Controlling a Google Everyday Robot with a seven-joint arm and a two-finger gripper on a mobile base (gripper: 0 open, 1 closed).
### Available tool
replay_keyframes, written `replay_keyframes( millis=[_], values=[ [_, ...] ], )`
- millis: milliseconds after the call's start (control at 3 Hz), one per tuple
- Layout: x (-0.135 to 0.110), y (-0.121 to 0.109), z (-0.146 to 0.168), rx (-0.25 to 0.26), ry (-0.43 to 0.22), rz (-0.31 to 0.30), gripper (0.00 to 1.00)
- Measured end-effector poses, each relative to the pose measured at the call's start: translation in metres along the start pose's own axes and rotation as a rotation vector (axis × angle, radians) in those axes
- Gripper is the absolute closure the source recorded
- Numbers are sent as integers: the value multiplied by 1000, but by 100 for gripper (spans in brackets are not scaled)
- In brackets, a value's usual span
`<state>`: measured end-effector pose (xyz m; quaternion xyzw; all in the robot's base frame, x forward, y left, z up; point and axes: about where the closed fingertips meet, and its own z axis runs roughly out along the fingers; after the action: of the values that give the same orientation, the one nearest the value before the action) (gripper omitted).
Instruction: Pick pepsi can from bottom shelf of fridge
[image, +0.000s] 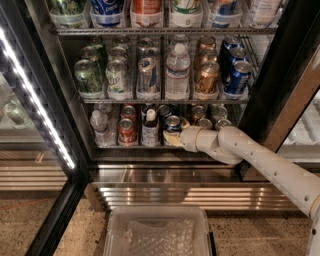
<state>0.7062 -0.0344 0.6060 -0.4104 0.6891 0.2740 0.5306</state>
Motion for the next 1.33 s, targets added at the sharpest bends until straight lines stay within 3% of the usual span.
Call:
replay_keyframes(
  millis=[667, 1333],
  values=[
    [-26, -1, 1, -32, -33, -23, 100],
    [-25, -1, 0, -39, -30, -27, 100]
  ],
)
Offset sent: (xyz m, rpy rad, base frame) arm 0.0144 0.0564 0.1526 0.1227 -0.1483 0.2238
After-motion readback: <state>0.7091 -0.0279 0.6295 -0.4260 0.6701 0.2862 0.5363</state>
